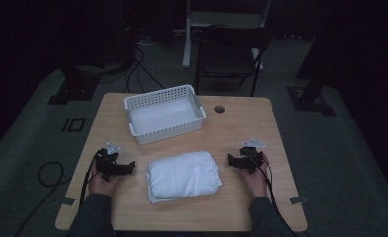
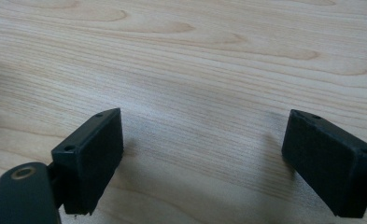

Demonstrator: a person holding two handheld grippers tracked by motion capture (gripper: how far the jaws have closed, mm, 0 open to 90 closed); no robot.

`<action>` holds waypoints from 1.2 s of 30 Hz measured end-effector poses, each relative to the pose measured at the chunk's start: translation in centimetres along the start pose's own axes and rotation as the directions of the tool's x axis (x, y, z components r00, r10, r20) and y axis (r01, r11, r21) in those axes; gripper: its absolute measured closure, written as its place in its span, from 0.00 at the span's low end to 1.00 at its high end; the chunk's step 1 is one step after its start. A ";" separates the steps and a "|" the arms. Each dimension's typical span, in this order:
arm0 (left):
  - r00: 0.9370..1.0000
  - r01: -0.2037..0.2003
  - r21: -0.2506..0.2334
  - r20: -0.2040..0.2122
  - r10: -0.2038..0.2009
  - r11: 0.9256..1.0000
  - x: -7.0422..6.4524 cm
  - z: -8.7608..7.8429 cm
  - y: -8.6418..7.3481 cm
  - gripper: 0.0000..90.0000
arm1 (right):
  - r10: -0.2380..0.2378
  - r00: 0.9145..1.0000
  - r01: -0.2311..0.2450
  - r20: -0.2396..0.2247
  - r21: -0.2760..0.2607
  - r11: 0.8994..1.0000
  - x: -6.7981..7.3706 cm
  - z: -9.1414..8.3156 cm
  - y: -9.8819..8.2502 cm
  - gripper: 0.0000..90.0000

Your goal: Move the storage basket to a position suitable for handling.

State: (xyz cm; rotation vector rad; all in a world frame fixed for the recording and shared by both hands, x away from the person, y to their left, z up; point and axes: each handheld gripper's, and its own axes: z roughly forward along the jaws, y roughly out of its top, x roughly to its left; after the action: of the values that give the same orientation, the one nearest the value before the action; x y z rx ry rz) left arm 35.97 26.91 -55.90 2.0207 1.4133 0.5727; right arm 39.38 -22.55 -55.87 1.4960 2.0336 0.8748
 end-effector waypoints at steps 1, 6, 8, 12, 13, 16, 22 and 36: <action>1.000 0.001 -0.001 -0.002 -0.001 1.000 0.0 0.0 0.0 0.00 | 0.000 1.000 0.000 0.000 0.000 1.000 0.0 0.0 0.0 0.14; 1.000 0.005 -0.001 -0.006 -0.005 1.000 -0.1 0.0 0.0 0.00 | -0.005 1.000 0.005 -0.003 0.000 1.000 0.0 0.0 0.0 0.14; 1.000 0.004 -0.001 -0.005 -0.004 1.000 -0.1 0.0 0.0 0.00 | -0.004 1.000 0.004 -0.003 0.000 1.000 0.0 0.0 0.0 0.14; 1.000 0.003 -0.003 -0.004 -0.003 1.000 -0.1 -0.1 -0.1 0.00 | -0.006 1.000 0.006 -0.005 0.000 1.000 0.0 0.0 0.0 0.14; 1.000 0.002 -0.002 -0.004 -0.002 1.000 -0.1 -0.1 -0.1 0.00 | -0.013 1.000 0.013 -0.015 0.000 1.000 0.0 0.0 0.0 0.14; 1.000 0.003 -0.002 -0.004 -0.003 1.000 -0.1 -0.1 -0.1 0.00 | -0.023 0.999 0.023 -0.023 -0.001 1.000 0.0 -0.1 -0.1 0.14; 1.000 0.000 -0.003 0.000 0.000 1.000 -0.2 -0.2 -0.2 0.00 | -0.031 0.999 0.031 -0.032 0.003 1.000 0.0 -0.2 -0.1 0.16; 1.000 0.000 -0.003 -0.001 0.000 1.000 -0.2 -0.2 -0.2 0.00 | -0.010 0.996 0.004 -0.086 -0.063 0.998 1.1 -2.6 1.4 0.36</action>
State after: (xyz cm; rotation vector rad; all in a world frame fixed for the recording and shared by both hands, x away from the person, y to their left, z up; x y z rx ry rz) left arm 35.70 26.82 -55.90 2.0182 1.4126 0.5750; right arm 38.16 -21.79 -53.05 1.4392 2.0512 1.0073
